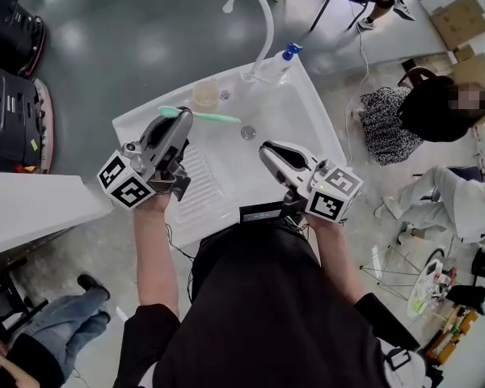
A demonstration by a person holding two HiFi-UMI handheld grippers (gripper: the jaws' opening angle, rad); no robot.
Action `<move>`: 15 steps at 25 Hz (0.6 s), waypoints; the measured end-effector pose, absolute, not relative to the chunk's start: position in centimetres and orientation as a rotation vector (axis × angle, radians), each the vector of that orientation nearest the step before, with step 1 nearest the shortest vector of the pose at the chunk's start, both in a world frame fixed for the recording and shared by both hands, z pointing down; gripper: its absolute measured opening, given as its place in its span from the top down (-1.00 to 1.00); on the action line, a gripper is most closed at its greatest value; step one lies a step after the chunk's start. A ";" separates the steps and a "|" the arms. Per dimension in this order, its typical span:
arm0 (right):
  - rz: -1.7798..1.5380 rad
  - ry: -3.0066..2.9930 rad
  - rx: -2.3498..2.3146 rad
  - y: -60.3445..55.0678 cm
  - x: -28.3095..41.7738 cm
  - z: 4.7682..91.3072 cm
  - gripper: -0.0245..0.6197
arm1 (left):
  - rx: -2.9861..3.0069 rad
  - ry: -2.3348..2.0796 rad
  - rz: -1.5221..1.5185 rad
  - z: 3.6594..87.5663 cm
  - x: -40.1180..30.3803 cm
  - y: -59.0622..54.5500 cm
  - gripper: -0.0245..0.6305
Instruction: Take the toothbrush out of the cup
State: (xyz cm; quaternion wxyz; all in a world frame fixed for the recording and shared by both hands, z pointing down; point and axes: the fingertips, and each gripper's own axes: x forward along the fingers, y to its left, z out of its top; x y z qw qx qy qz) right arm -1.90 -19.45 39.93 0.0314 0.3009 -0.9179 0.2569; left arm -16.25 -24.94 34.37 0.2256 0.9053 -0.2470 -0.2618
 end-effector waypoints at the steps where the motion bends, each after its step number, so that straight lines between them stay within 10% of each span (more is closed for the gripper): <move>1: 0.783 -2.829 0.930 -19.3 -2.1 39.9 0.80 | 2.501 -0.652 -0.735 34.1 -16.4 -24.5 0.84; 15: 0.731 -2.935 0.695 -18.8 -4.5 37.5 0.55 | 2.467 -0.285 -0.849 31.4 -15.0 -21.0 0.84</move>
